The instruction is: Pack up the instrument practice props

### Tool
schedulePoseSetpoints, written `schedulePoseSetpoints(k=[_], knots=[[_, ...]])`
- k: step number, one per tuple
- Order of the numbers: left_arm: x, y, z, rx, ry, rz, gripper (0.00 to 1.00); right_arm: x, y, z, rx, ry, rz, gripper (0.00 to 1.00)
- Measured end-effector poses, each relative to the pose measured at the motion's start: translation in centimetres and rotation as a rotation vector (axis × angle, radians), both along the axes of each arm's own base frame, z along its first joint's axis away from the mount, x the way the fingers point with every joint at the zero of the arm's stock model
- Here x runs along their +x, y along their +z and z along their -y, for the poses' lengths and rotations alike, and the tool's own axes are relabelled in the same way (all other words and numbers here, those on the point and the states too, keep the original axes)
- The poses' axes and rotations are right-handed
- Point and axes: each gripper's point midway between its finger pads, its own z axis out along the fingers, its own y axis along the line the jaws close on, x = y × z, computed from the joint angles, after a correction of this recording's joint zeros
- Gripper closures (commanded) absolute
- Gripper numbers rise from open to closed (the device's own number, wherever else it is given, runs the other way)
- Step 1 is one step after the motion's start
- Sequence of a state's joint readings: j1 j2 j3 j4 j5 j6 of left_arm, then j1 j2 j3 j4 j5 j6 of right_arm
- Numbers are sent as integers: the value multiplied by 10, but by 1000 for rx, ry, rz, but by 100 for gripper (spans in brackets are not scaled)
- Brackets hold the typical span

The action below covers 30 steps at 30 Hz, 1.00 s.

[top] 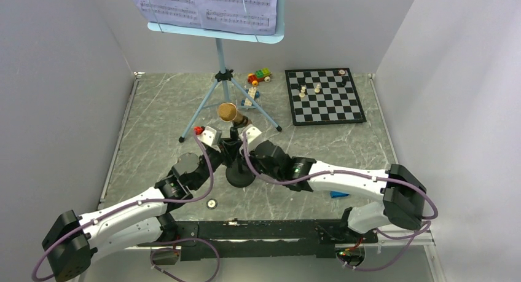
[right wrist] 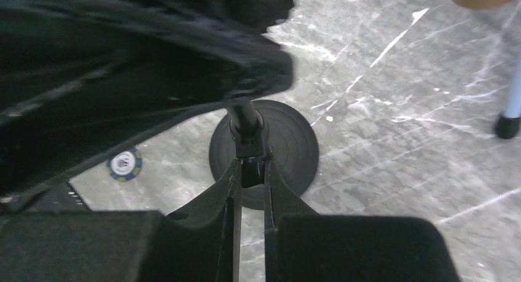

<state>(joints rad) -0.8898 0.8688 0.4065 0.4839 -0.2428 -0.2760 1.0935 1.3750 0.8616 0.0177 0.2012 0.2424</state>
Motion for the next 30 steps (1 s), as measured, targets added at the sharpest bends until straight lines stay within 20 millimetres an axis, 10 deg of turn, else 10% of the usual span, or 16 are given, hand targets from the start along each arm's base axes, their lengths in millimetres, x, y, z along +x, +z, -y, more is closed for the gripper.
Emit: schedulePoseSetpoints(k=[11, 14, 17, 30], knots=[[5, -1, 3, -19, 12, -9, 100, 1, 0, 3, -268, -134, 302, 100], [3, -1, 5, -17, -3, -6, 100, 0, 1, 4, -266, -145, 298, 44], [1, -1, 7, -12, -18, -3, 100, 5, 9, 25, -281, -202, 291, 25], [7, -4, 17, -6, -17, -6, 100, -21, 67, 79, 134, -234, 128, 20]])
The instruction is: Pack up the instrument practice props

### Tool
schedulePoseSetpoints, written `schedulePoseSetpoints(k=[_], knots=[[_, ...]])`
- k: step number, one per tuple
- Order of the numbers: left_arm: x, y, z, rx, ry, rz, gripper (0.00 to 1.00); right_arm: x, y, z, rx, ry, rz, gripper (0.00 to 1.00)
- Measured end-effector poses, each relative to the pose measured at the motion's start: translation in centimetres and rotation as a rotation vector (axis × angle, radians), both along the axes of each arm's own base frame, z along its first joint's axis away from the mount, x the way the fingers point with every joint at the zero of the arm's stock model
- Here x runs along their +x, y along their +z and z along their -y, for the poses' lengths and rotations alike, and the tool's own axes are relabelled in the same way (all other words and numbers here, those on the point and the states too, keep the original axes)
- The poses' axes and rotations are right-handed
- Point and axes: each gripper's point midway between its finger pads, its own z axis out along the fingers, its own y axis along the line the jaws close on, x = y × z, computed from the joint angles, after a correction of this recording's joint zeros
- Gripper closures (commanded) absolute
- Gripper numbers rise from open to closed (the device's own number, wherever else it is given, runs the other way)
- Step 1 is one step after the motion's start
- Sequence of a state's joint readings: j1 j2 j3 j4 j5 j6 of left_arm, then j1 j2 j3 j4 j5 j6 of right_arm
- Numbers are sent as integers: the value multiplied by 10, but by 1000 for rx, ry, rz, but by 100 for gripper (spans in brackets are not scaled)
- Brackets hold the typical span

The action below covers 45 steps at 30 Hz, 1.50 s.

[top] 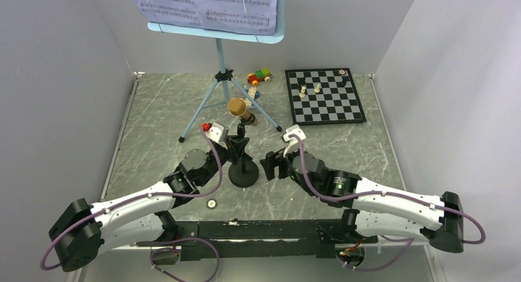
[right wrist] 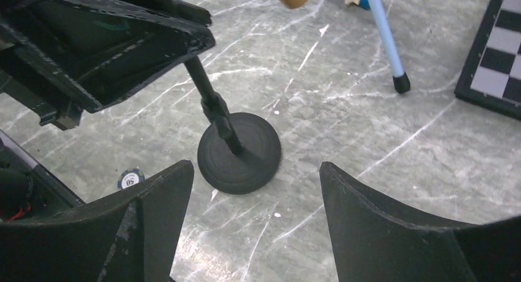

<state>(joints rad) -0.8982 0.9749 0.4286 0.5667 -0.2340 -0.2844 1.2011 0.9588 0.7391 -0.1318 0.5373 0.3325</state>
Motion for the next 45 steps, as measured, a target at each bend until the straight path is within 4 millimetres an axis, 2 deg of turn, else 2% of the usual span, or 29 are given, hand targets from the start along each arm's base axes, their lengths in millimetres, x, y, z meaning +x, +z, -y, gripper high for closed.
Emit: schedulePoseSetpoints(k=[5, 12, 13, 15, 17, 24, 25, 29, 31, 34, 43, 44, 45], knots=[[4, -3, 11, 4, -9, 5, 100, 3, -10, 17, 40, -40, -50, 21], [-3, -6, 15, 13, -4, 29, 100, -2, -25, 23, 28, -48, -91, 21], [-7, -12, 14, 26, -10, 24, 100, -2, -26, 23, 27, -50, -93, 21], [-23, -40, 12, 93, -45, -16, 100, -2, -29, 24, 25, -53, -98, 21], [-33, -58, 7, 145, -60, -30, 100, -2, -30, 24, 23, -54, -100, 21], [-48, -60, 0, 163, -86, -34, 99, -2, -32, 24, 18, -54, -104, 21], [-48, -61, -1, 163, -86, -34, 95, -2, -33, 24, 18, -55, -105, 21], [-50, -59, -2, 154, -87, -32, 66, -2, -33, 24, 18, -56, -107, 21], [-52, -58, -3, 145, -95, -37, 57, -2, -34, 24, 16, -57, -109, 21], [-55, -59, -4, 133, -101, -57, 46, -2, -35, 23, 16, -57, -111, 21], [-60, -60, -15, 149, -88, -87, 28, -2, -36, 24, 19, -60, -117, 21], [-61, -60, -17, 154, -88, -91, 24, -2, -37, 24, 18, -60, -118, 21], [-62, -60, -19, 157, -90, -91, 11, -3, -37, 25, 18, -60, -118, 21]])
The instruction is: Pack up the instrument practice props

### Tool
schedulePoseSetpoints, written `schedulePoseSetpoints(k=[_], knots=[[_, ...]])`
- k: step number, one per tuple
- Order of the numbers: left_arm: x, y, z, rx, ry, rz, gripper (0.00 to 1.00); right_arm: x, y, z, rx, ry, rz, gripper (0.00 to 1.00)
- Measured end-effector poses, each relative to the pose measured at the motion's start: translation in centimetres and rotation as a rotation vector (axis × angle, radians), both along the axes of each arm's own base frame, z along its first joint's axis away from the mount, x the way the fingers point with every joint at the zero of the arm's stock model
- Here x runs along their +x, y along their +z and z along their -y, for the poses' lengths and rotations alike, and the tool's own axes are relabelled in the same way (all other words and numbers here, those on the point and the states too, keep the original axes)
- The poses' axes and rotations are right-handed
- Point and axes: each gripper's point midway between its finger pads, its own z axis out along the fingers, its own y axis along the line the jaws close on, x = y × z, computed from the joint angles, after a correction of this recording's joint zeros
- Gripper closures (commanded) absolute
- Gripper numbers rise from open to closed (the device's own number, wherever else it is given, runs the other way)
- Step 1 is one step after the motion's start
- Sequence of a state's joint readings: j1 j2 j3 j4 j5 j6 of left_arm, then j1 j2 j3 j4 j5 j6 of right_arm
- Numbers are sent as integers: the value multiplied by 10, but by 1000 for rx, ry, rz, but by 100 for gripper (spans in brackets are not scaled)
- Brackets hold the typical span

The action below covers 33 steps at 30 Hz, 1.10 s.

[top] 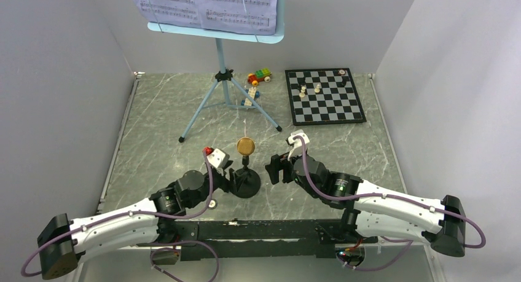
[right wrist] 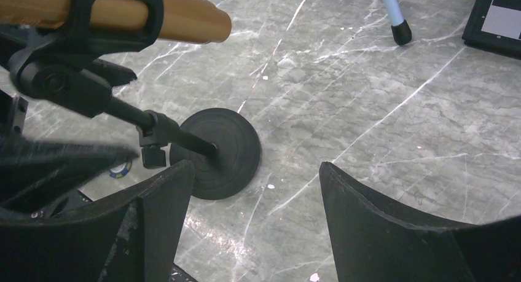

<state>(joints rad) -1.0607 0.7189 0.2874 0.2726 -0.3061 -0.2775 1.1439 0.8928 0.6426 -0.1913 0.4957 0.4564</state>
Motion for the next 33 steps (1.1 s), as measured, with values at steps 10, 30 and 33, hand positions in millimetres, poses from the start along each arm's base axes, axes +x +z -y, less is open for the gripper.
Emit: schedulePoseSetpoints(k=[10, 30, 33], knots=[[-20, 16, -10, -27, -71, 7, 1, -2, -2, 4, -15, -1, -6, 21], [6, 63, 10, 21, -26, 81, 19, -4, -6, 9, -30, -8, -21, 21], [8, 61, 10, 43, -21, 91, 30, -4, -7, 9, -30, -10, -24, 21]])
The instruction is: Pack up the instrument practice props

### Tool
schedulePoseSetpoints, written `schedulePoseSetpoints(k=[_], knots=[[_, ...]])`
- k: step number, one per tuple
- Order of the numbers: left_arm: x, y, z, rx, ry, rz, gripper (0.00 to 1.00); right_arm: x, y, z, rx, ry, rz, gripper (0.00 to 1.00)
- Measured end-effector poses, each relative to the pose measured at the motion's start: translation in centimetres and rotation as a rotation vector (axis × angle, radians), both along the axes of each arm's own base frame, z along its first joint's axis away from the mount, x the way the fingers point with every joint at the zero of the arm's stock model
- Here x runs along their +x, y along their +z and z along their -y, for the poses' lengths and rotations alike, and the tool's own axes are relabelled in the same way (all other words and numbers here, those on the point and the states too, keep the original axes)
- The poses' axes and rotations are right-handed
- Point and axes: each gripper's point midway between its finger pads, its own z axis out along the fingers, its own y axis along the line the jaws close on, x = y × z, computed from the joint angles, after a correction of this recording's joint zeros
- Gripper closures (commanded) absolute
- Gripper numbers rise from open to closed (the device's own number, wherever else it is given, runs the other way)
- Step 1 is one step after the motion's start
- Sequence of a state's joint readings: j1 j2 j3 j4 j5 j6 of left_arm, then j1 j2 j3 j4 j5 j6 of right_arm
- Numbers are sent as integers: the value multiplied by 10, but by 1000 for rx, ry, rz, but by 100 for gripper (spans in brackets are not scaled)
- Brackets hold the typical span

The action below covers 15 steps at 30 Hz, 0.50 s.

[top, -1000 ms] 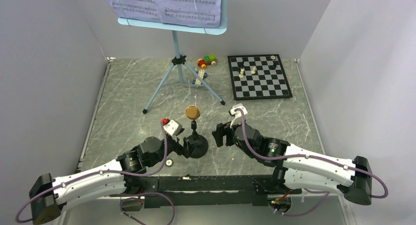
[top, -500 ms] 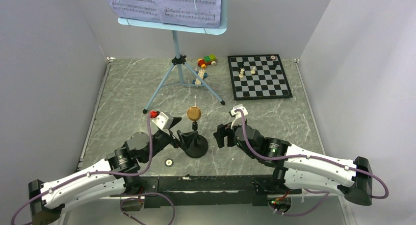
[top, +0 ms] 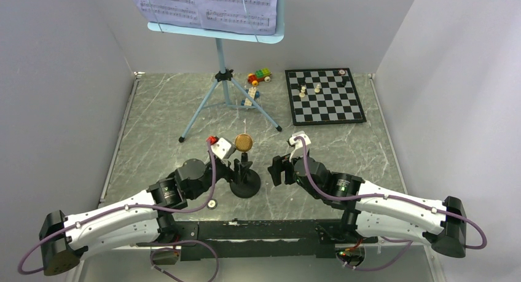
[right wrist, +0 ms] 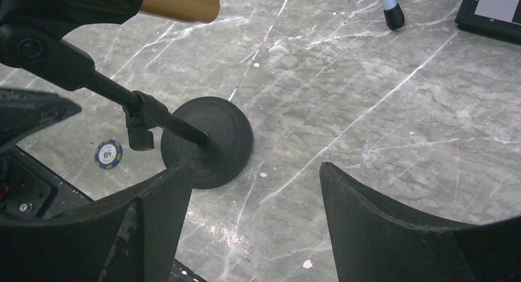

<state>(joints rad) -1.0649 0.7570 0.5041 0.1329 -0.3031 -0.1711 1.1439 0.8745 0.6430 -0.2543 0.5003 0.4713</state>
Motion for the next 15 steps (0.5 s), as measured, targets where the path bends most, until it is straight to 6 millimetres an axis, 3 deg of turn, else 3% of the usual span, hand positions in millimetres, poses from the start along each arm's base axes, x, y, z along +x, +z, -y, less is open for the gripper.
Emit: schedulePoseSetpoints(k=[8, 13, 15], knots=[[7, 9, 7, 3, 6, 36, 56, 0, 0, 0, 8, -4, -6, 21], [8, 9, 9, 10, 3, 45, 94, 0, 1, 0, 13, -5, -5, 21], [9, 10, 9, 9, 8, 48, 100, -1, 2, 0, 17, -4, -3, 21]])
